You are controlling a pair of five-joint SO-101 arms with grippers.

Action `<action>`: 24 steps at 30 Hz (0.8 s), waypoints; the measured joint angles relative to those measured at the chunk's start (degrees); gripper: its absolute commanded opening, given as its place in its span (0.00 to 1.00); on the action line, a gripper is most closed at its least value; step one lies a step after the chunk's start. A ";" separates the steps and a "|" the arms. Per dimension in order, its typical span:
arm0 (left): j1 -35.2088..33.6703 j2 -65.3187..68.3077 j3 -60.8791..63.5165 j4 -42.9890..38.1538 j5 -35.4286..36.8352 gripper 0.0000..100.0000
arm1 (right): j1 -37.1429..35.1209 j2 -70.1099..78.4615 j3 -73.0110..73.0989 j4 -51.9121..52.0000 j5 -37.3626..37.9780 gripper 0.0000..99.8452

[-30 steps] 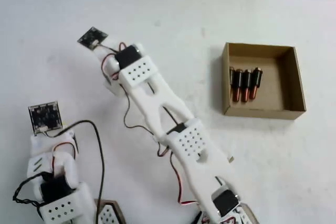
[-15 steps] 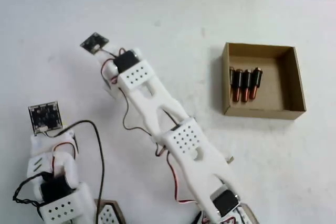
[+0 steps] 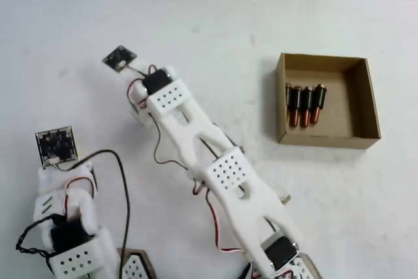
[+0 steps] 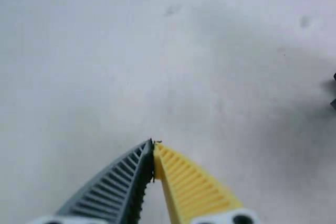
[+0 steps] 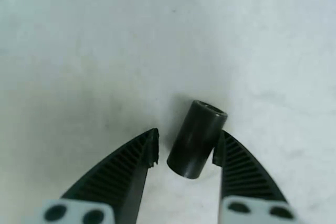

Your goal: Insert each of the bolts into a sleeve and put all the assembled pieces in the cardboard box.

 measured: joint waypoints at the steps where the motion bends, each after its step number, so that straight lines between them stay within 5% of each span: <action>1: 0.26 0.00 0.00 0.00 0.00 0.02 | 0.00 0.26 -0.18 -0.09 0.00 0.10; 4: 0.70 0.00 0.00 0.00 0.00 0.02 | 0.26 0.62 -0.88 -0.44 0.00 0.02; 24: 1.32 0.00 0.00 0.00 0.00 0.02 | 1.49 0.70 -6.77 11.78 0.00 0.02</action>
